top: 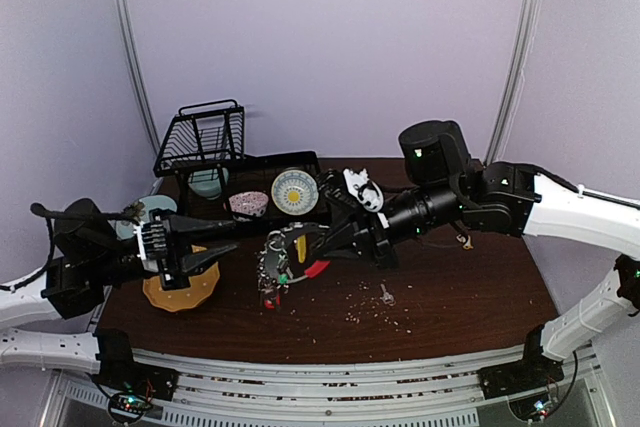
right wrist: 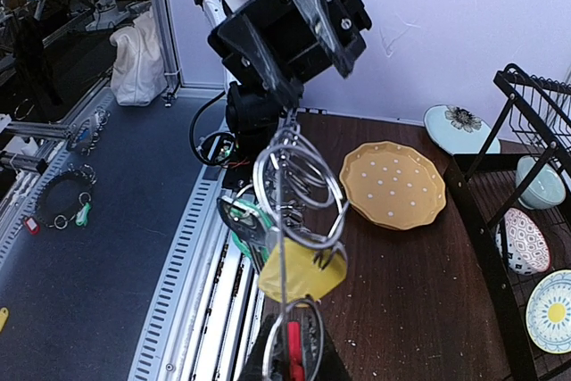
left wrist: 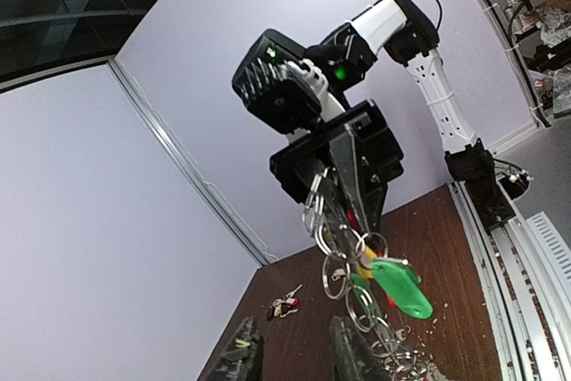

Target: Put the keys on the keyring

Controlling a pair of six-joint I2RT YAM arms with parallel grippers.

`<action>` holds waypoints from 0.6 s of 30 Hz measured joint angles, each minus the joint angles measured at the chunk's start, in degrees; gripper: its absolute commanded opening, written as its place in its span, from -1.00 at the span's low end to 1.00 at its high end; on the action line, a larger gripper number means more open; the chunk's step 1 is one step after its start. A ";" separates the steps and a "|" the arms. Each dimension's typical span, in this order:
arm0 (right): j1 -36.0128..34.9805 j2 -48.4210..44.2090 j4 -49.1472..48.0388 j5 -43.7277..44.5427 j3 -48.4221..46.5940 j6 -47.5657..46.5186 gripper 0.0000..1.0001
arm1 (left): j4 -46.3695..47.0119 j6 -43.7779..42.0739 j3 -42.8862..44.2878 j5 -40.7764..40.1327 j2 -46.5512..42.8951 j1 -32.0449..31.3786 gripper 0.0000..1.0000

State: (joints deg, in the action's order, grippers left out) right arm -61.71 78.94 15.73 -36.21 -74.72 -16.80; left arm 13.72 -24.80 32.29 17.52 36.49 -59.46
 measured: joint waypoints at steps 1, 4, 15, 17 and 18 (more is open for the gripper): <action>0.00 0.00 0.00 -0.09 0.00 0.00 -1.00 | 0.39 -0.44 -0.35 0.04 0.63 0.00 -0.43; 0.02 -0.07 0.00 -0.28 0.00 0.02 -1.00 | 0.98 -0.83 -0.94 0.57 3.37 0.00 -0.43; 0.02 -0.72 -0.87 -0.46 0.09 0.04 -1.00 | 1.77 -1.29 -1.66 1.84 4.85 0.00 -0.43; 0.02 -0.72 -0.94 -0.55 0.09 0.04 -1.00 | 2.12 -1.22 -1.66 2.01 5.38 0.00 -0.43; 0.02 -0.72 -0.94 -0.59 0.09 0.07 -1.00 | 2.29 -1.01 -1.66 2.10 5.68 0.00 -0.43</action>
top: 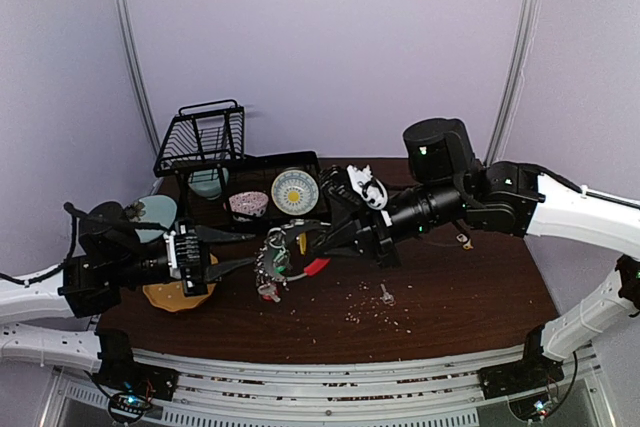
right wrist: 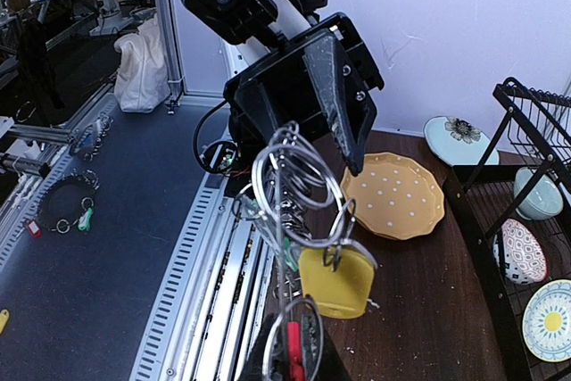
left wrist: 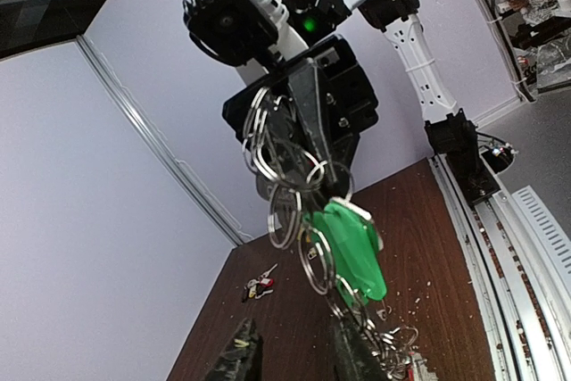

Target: Put the keys on the keyring

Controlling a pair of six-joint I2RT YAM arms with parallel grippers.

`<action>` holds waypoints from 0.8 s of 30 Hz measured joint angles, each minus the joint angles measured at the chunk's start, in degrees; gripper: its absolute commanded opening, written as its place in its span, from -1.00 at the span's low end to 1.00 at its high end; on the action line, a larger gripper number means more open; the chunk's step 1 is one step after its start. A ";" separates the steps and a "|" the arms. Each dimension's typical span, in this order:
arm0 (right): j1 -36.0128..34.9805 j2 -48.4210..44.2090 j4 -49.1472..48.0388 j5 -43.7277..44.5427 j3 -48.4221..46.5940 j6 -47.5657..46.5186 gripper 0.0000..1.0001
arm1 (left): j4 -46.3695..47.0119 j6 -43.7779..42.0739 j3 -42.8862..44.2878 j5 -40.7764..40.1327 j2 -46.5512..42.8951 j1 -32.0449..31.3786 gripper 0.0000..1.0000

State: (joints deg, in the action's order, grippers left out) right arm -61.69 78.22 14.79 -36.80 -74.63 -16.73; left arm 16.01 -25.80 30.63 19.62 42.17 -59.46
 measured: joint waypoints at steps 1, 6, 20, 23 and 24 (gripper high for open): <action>0.00 0.00 -0.07 -0.15 0.00 0.02 -1.00 | 0.24 0.31 0.00 0.17 0.39 0.00 -0.46; 0.00 0.02 -0.42 -1.31 0.00 0.17 -1.00 | 0.85 2.08 0.00 1.14 1.01 0.00 -0.45; -0.09 0.94 -1.31 -1.62 0.00 0.63 -1.00 | 4.24 4.11 -0.44 4.94 0.33 0.00 -0.44; -0.09 1.16 -1.27 -1.64 0.00 0.63 -1.00 | 4.44 4.52 -0.63 5.03 0.37 0.00 -0.43; -0.09 1.18 -1.29 -1.66 0.00 0.63 -1.00 | 4.50 4.61 -0.63 5.11 0.42 0.00 -0.41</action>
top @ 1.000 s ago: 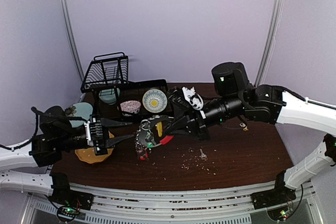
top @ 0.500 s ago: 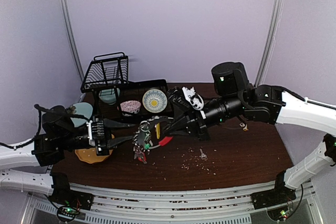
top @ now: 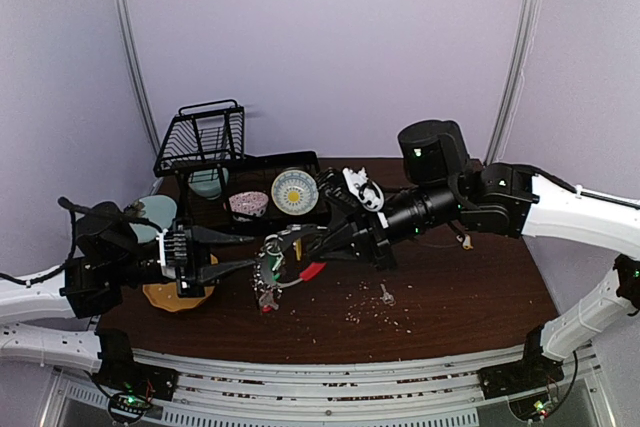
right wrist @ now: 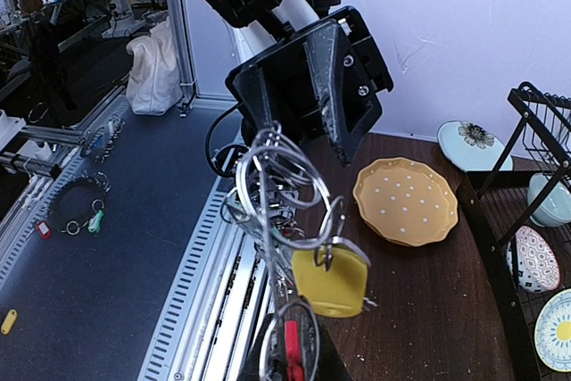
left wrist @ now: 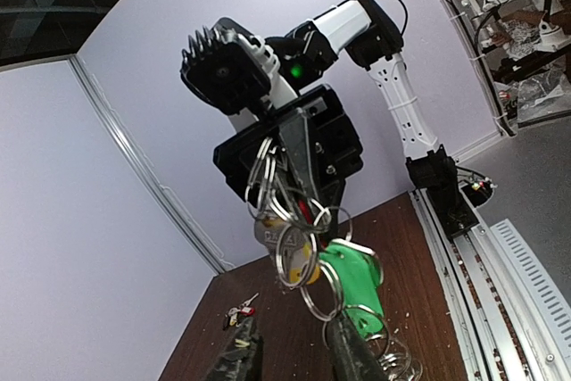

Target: Put the keys on the keyring

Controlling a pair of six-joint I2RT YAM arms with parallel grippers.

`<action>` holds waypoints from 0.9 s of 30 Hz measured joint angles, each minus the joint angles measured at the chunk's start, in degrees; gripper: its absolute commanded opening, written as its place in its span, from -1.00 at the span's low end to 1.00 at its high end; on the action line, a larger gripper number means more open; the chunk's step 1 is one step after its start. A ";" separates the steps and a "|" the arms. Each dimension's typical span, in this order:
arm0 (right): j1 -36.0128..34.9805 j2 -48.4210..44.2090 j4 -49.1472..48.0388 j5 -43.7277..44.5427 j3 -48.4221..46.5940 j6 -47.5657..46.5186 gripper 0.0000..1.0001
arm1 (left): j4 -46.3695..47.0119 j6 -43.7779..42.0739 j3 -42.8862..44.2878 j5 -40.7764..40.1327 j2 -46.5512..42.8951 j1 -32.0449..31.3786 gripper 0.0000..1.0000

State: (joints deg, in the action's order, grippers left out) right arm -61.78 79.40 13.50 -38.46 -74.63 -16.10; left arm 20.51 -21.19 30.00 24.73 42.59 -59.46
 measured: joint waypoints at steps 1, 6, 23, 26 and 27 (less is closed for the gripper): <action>0.00 0.02 0.02 0.02 0.00 0.00 -1.00 | 0.00 0.11 0.00 0.13 0.02 0.00 -0.40; 0.00 0.09 0.11 0.00 0.00 0.00 -1.00 | 0.04 0.17 0.00 0.79 0.11 0.00 -0.37; 0.15 1.60 -2.03 -0.59 -0.39 1.33 -1.00 | 0.00 2.25 -0.66 -2.29 -1.55 0.11 -0.64; 0.17 1.68 -2.51 -0.55 -0.44 1.46 -1.00 | 0.04 2.38 -0.66 -3.80 -1.73 0.11 -0.62; 0.17 1.70 -2.64 -0.55 -0.44 1.51 -1.00 | 0.02 2.51 -0.66 -4.22 -1.77 0.11 -0.59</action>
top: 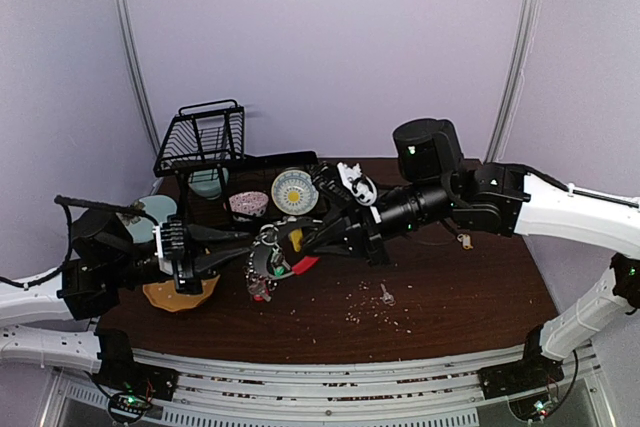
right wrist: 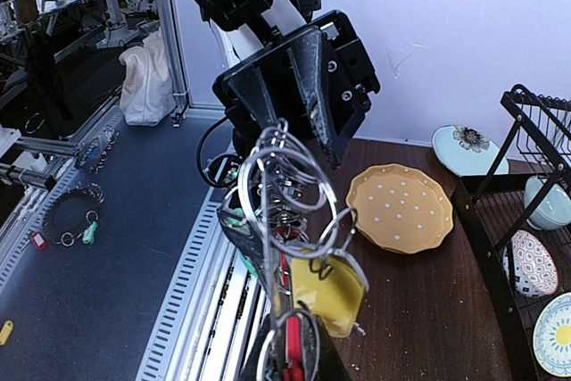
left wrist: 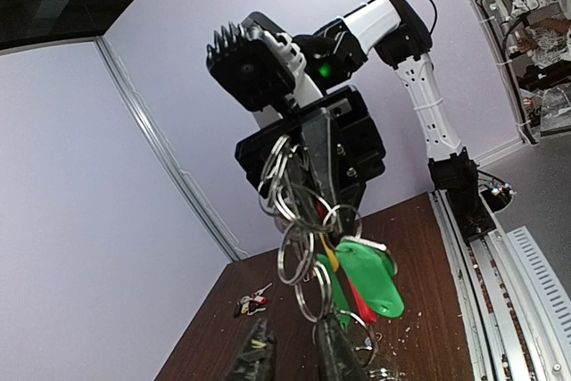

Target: Put the keys on the keyring

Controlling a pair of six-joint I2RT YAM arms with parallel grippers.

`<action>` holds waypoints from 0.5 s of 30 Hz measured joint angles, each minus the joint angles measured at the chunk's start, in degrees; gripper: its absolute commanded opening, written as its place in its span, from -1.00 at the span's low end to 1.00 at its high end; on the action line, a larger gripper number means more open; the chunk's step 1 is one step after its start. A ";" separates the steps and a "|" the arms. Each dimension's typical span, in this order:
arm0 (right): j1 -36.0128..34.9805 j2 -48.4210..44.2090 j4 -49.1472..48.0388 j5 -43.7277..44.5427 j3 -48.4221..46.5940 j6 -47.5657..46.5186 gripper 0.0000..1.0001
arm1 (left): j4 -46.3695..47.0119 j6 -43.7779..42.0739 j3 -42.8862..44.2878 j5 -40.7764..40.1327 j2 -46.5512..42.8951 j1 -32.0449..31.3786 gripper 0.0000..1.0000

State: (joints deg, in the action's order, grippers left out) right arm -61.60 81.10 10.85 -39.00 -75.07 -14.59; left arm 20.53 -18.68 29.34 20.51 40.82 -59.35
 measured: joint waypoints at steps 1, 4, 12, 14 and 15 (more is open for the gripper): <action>0.00 0.04 -0.09 -0.02 0.00 0.02 -1.00 | 0.02 0.09 0.00 -0.26 0.00 0.00 -0.57; 0.07 0.35 -0.31 0.00 -0.04 0.04 -1.00 | -0.04 0.42 0.00 -1.33 -0.09 0.00 -0.56; 0.09 0.70 -0.96 0.00 -0.11 0.04 -1.00 | -0.42 0.63 0.09 -4.11 -1.22 0.00 -0.56; 0.09 0.70 -0.96 0.04 -0.11 0.07 -1.00 | -1.01 0.68 0.24 -4.24 -0.83 0.00 -0.55; 0.09 0.72 -0.96 0.09 -0.11 0.09 -1.00 | -1.25 0.68 0.24 -4.02 -0.44 0.00 -0.55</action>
State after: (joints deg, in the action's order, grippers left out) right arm -61.52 81.82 9.89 -38.92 -75.18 -14.50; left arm 19.29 -18.00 29.58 16.49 40.38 -59.35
